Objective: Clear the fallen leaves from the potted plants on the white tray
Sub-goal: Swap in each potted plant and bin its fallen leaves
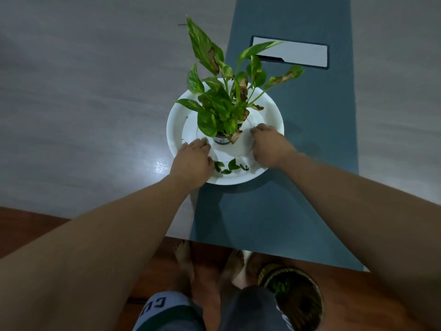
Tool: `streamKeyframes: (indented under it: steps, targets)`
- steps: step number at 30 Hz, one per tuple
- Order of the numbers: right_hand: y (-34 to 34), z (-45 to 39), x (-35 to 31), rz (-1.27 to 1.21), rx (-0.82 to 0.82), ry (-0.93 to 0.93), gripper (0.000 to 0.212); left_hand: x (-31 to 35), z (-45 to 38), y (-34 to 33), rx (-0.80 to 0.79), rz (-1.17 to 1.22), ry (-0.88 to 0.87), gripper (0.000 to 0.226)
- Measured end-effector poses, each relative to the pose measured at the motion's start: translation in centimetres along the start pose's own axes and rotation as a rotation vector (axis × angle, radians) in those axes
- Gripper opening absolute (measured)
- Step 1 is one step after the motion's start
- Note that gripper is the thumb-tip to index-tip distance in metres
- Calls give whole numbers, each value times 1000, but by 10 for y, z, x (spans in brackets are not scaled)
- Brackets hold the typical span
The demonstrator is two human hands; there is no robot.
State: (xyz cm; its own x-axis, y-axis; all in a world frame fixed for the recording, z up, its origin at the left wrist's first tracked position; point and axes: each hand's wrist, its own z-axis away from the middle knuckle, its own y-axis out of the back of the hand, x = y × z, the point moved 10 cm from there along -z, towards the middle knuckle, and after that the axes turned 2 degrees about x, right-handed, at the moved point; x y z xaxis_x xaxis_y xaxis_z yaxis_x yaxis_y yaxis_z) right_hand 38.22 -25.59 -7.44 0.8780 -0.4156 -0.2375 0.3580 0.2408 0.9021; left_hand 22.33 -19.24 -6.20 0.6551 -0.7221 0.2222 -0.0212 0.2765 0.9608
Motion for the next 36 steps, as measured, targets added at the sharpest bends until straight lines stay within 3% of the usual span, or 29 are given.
streamKeyframes:
  steps: [4,8,11,15,22,28,31,36]
  targets:
    - [-1,25,-14,-33,20,-9,26,7,22,4,27,110,36,28]
    - [-1,33,-23,-153,30,-34,39,12,31,9,65,98,72,26]
    - [1,30,-21,-260,71,-117,51,9,22,8,60,72,138,39]
    - [-17,29,-28,-173,23,-147,58,7,9,-3,12,68,190,48]
    - [-17,24,-24,-236,64,-93,24,-2,4,-14,-79,274,145,36]
    - [-17,23,-25,-282,100,-75,30,7,5,-13,-26,295,186,35]
    - [-13,23,-27,-256,158,-44,21,12,2,-13,7,292,175,24]
    - [-14,23,-29,-236,58,35,26,10,-1,-19,-17,310,158,22]
